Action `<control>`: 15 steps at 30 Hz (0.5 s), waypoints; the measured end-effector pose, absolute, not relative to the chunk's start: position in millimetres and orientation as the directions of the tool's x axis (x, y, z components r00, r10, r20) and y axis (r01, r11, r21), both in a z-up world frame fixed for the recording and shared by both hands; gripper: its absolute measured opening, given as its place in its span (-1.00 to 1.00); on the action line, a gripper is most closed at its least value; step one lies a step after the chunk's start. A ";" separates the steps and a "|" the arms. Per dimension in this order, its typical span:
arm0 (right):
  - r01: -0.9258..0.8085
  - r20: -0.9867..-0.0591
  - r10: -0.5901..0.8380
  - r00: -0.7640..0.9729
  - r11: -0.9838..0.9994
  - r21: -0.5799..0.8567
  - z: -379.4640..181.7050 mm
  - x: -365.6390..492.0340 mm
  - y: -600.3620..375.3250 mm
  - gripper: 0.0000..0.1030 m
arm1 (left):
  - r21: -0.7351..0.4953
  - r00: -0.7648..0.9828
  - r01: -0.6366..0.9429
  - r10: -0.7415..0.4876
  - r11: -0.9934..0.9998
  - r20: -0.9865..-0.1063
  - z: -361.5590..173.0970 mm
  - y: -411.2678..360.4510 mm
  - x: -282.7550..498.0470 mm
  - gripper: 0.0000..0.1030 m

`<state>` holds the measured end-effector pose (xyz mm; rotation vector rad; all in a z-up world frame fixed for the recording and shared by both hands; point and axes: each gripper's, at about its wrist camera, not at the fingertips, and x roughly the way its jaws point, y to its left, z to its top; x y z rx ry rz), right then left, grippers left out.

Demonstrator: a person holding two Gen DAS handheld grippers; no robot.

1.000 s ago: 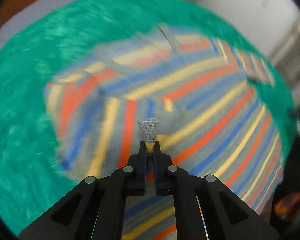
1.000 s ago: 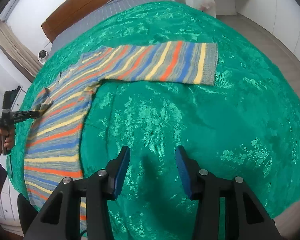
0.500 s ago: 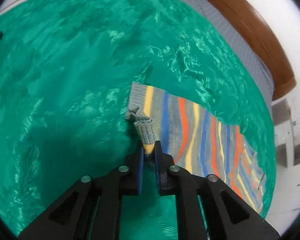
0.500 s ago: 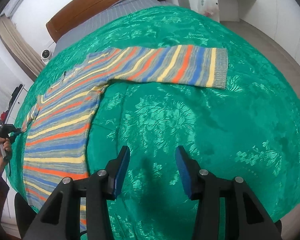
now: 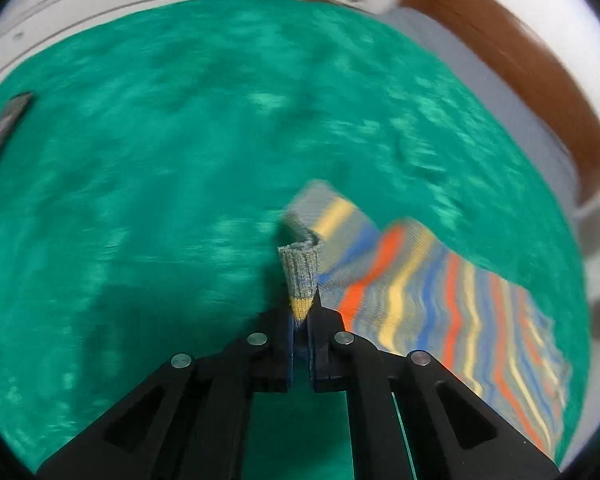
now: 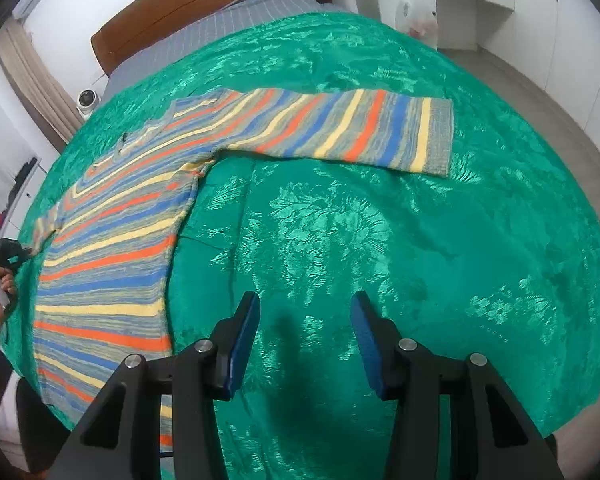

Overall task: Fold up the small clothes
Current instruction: 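Grasp the other sleeve cuff with the left gripper and pull it outward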

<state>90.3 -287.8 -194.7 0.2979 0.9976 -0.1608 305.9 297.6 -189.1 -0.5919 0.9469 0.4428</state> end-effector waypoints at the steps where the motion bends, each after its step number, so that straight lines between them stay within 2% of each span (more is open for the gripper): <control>1: 0.271 -0.847 -0.010 0.532 0.949 0.160 -196.5 90.5 -288.1 -0.08 | -0.254 0.492 -0.603 0.103 0.756 -0.864 -194.9 300.1 306.2 -0.95; 6: 0.301 -0.857 -0.014 0.515 0.939 0.165 -209.7 92.1 -297.2 -0.08 | -0.152 0.462 -0.588 0.177 0.794 -0.869 -196.8 295.9 306.4 -0.95; 9: 0.310 -0.855 -0.032 0.517 0.938 0.152 -210.5 88.0 -300.0 -0.08 | -0.146 0.461 -0.576 0.172 0.804 -0.871 -198.3 296.6 310.1 -0.91; 11: 0.312 -0.854 -0.043 0.518 0.939 0.141 -209.1 83.9 -300.8 -0.08 | -0.162 0.471 -0.547 0.143 0.821 -0.870 -193.4 297.0 305.7 -0.66; 12: 0.309 -0.853 -0.044 0.520 0.941 0.140 -208.0 82.0 -300.7 -0.06 | -0.171 0.477 -0.534 0.128 0.828 -0.870 -187.6 296.5 298.3 -0.60; 14: 0.300 -0.850 -0.041 0.525 0.944 0.139 -205.1 77.7 -298.8 0.04 | -0.164 0.497 -0.490 0.120 0.856 -0.859 -174.4 290.1 279.2 -0.19; 15: 0.292 -0.850 -0.035 0.526 0.946 0.142 -203.8 76.0 -296.9 0.04 | -0.160 0.511 -0.452 0.108 0.878 -0.853 -166.1 284.3 264.5 -0.12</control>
